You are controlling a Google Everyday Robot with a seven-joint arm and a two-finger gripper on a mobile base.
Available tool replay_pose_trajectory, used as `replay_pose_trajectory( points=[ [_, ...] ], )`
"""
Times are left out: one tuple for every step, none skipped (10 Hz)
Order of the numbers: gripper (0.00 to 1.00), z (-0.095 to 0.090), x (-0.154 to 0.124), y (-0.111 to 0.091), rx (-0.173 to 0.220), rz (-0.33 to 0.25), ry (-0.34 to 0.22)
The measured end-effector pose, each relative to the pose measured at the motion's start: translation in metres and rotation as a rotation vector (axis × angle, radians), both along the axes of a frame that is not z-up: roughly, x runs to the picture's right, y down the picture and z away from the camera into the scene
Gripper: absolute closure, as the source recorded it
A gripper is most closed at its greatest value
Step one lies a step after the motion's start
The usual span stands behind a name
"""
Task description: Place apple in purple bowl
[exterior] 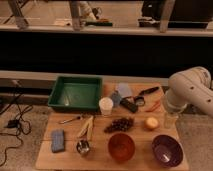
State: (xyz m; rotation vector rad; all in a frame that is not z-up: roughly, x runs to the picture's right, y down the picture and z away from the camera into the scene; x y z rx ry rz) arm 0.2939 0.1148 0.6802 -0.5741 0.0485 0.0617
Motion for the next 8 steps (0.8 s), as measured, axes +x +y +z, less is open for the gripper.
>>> replay_pose_trajectory(
  points=[
    [0.32, 0.0000, 0.0000, 0.0000, 0.000, 0.000, 0.000],
    [0.42, 0.0000, 0.0000, 0.0000, 0.000, 0.000, 0.000],
    [0.48, 0.0000, 0.0000, 0.0000, 0.000, 0.000, 0.000],
    [0.49, 0.0000, 0.0000, 0.0000, 0.000, 0.000, 0.000],
    [0.49, 0.0000, 0.0000, 0.0000, 0.000, 0.000, 0.000],
    [0.49, 0.0000, 0.0000, 0.0000, 0.000, 0.000, 0.000],
    [0.49, 0.0000, 0.0000, 0.0000, 0.000, 0.000, 0.000],
    [0.49, 0.0000, 0.0000, 0.0000, 0.000, 0.000, 0.000]
  ],
)
